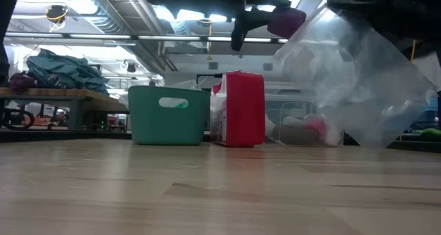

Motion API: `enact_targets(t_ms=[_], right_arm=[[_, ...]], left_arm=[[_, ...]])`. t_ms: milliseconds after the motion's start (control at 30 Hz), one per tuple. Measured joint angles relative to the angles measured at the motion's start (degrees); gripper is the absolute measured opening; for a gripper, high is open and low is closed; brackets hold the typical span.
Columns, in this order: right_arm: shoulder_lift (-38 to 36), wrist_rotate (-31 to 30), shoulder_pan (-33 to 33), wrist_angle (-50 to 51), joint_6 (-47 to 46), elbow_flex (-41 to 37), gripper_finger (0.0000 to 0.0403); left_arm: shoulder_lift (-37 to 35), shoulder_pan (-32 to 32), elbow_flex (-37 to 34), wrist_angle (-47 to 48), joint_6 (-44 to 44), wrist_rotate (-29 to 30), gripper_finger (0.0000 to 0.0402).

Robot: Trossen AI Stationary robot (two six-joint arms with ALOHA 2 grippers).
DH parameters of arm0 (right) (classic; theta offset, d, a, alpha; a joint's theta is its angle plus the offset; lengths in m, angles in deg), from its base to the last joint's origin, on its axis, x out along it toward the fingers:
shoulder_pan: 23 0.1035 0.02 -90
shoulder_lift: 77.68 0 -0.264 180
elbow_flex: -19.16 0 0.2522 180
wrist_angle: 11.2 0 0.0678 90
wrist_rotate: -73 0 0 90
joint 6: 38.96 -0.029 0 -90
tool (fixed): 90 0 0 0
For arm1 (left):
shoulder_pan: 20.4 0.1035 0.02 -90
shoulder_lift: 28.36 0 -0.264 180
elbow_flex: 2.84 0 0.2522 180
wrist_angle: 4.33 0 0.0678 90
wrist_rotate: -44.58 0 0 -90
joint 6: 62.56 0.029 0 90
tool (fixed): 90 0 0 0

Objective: Roll bandage
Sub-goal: Put the purple bandage into the transparent zip bag

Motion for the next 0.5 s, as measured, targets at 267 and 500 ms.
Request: enact_targets(t_ms=[267, 500], right_arm=[[0.0, -2.1, -0.1, -0.1, 0.2, 0.0, 0.0005], [0.0, -2.1, -0.1, -0.2, 0.2, 0.0, 0.0005]], left_arm=[[0.0, 0.0, 0.0, 0.1, -3.5, -4.3, 0.0049], [0.0, -0.3, 0.0, 0.1, -3.7, -6.3, 0.0033]])
